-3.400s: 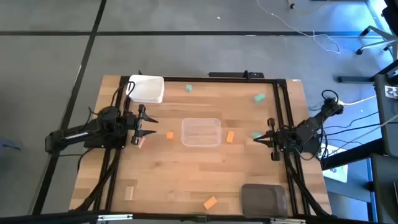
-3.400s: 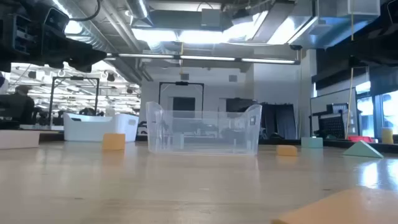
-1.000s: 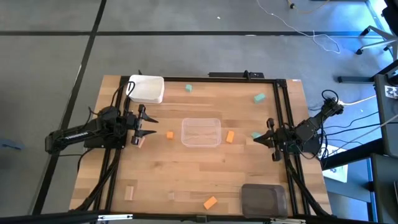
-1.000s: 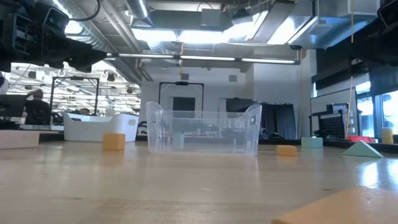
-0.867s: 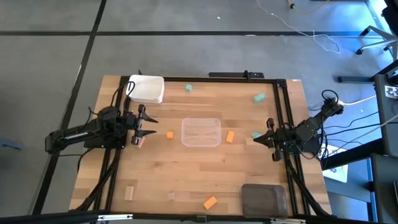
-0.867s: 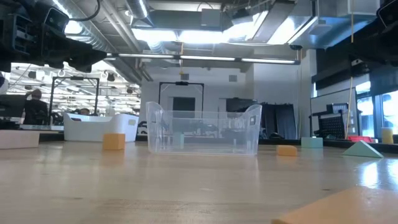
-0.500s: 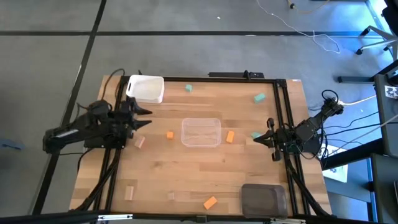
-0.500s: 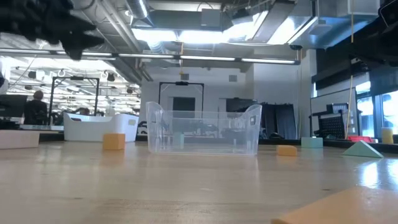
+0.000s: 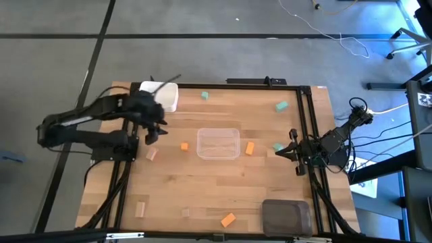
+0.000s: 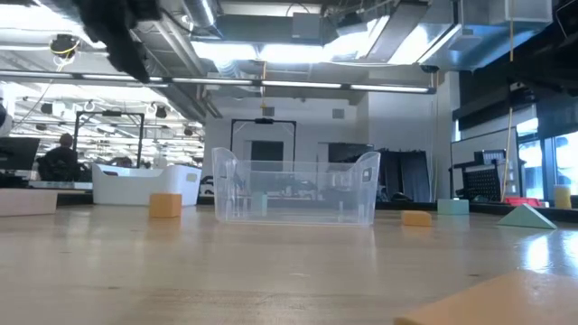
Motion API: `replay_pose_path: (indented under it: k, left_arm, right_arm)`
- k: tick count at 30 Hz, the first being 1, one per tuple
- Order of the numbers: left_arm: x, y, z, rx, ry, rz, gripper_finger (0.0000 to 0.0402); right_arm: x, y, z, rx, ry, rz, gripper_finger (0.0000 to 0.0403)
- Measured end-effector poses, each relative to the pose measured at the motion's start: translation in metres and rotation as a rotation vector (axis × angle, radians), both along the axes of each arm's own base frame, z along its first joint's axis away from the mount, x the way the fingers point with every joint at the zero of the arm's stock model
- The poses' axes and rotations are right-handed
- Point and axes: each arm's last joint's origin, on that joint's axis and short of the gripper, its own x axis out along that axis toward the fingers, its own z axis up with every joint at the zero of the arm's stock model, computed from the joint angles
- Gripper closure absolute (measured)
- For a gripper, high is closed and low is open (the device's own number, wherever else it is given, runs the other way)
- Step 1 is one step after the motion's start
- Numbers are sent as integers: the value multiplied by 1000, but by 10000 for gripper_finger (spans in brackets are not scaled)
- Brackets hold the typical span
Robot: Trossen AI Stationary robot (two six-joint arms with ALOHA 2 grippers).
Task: Sort & place blocks by color
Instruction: Put the top left yellow block into the white bin
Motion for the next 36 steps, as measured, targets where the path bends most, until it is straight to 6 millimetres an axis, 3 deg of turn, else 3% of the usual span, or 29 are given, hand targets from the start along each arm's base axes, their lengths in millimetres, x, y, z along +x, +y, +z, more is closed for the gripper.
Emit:
replay_pose_path:
  k: [6,11,24,28,36]
  left_arm:
    - [29,2,-18,-90,120,-63,199]
    - [41,-1,-27,-105,167,-98,199]
    - [53,-10,-36,-84,218,-137,199]
    - [56,-8,-35,-26,195,-94,199]
    - [57,-7,-34,-65,181,-7,199]
  right_arm:
    - [0,0,0,-22,-2,1,389]
    - [0,-1,0,-28,-3,-33,389]
    - [0,-1,0,-29,-3,-33,389]
    - [0,-1,0,-30,-4,-33,389]
    - [0,-1,0,-30,-4,-34,389]
